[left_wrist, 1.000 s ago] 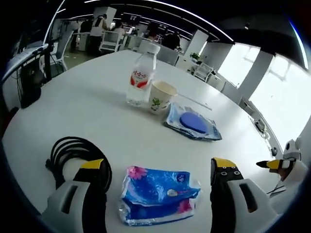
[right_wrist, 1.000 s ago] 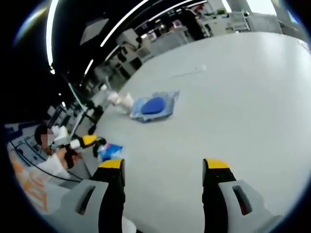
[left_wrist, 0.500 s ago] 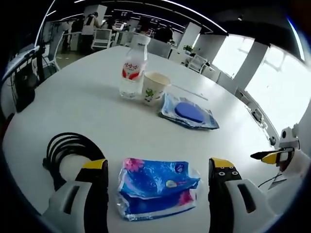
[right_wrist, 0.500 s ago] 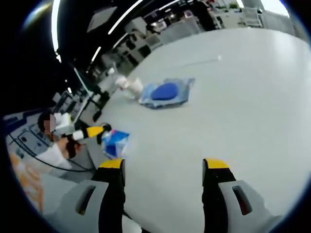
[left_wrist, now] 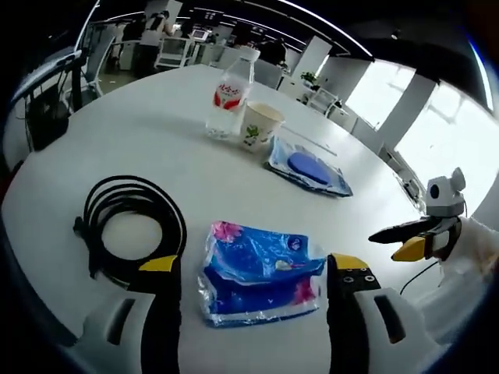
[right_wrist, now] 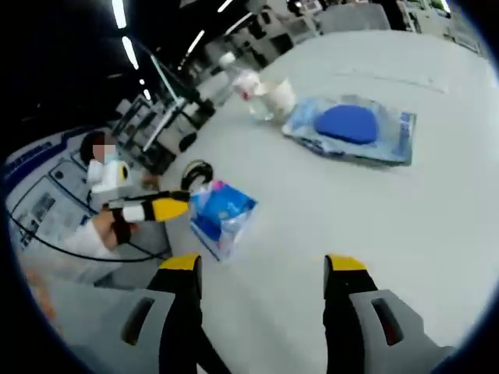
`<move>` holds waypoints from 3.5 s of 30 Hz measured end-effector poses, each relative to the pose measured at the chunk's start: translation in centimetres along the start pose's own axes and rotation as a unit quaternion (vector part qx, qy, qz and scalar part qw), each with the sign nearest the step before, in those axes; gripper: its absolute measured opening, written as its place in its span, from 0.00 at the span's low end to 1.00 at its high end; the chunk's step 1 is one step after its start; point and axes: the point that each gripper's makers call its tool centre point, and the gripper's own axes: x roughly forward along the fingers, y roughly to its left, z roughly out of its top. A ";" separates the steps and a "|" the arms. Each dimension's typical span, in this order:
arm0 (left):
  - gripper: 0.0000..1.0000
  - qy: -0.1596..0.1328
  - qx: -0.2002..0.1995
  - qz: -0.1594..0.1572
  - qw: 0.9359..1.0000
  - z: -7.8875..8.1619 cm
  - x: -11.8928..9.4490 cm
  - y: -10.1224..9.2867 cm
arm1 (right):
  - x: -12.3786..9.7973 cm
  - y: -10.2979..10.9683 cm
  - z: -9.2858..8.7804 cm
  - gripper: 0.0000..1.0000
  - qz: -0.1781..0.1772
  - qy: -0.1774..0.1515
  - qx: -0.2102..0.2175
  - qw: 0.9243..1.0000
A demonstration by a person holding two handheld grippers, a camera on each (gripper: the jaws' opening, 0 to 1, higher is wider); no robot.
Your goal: Arrange the tabletop items into an orderly group along one side of the table until the central work area is clear of visible clutter.
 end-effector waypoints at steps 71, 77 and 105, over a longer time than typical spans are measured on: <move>0.01 0.083 0.199 -0.135 0.967 0.5 3.8 -13.2 | -6.0 -5.4 0.5 0.00 -0.091 -0.109 0.125 0.982; 0.01 0.092 0.217 -0.130 0.963 0.9 4.9 -14.1 | -7.2 -5.5 0.7 0.00 -0.104 -0.126 0.103 0.981; 0.02 0.119 0.266 -0.157 0.944 0.1 6.0 -17.8 | -10.3 -8.2 -0.4 0.00 -0.112 -0.160 0.166 0.966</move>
